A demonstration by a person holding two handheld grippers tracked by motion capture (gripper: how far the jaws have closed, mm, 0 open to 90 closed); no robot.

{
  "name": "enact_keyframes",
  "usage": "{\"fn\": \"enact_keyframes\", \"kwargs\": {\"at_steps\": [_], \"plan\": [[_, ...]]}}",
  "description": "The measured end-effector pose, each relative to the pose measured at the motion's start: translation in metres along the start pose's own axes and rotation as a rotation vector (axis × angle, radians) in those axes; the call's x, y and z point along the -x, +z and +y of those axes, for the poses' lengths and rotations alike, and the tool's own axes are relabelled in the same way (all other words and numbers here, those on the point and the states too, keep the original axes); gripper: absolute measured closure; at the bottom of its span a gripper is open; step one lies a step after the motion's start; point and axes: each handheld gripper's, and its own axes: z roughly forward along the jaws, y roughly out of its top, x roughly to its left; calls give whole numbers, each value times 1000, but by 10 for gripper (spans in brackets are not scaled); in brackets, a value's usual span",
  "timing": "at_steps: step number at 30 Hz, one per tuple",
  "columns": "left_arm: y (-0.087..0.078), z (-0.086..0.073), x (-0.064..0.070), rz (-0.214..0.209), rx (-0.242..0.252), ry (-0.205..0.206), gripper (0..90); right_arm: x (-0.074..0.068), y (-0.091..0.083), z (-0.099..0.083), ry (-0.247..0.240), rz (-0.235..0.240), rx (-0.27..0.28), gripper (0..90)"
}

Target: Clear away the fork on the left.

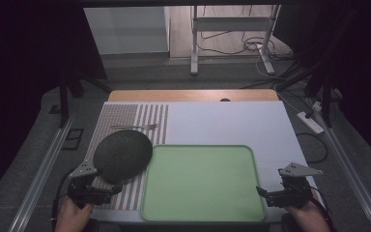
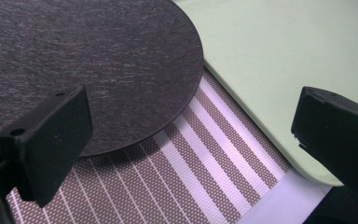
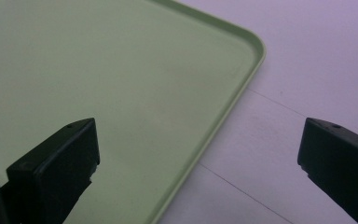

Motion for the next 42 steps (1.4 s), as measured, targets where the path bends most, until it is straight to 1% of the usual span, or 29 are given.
{"fn": "enact_keyframes", "kwargs": {"at_steps": [3, 4, 6, 8, 9, 11, 16, 17, 18, 21, 28, 31, 37, 42], "plan": [[3, 2, -2, 3, -4, 4, 0, 0, 0, 0, -1, 0, -1, 0], [4, 3, -3, 2, -9, 0, 0, 0, 0, 0, -2, 0, -1, 0], [7, 5, -5, -7, -15, -25, 0, 0, 0, 0, -5, -1, -3, 0], [10, 7, -6, -21, -16, -38, 0, 0, 0, 0, -4, -1, -2, 0], [11, 9, -7, -18, -22, -35, 0, 0, 0, 0, -4, -1, -2, 0], [15, 13, -7, -3, -34, -13, 0, 0, 0, 0, -2, -1, -2, 0], [19, 20, -11, -5, -39, -8, 0, -1, 1, 0, -6, 1, -5, 0], [22, 22, -14, -5, -52, -7, 0, -1, 1, 0, -6, 2, -4, 0], [22, 22, -14, -5, -52, -7, 0, -1, 1, 0, -6, 2, -4, 0], [28, 27, -20, -2, -60, -8, 0, -1, 1, 0, -8, 2, -5, 0], [34, 35, -25, 4, -61, -7, 0, -1, 1, 0, -11, 2, -8, 0], [37, 38, -28, 8, -63, 0, 0, -1, 1, 0, -12, 2, -9, 0], [44, 43, -34, 8, -72, -10, 0, -1, 1, 0, -15, 1, -11, 0], [51, 48, -39, 8, -82, -30, 0, -1, 2, 0, -16, 3, -12, 0]]}}
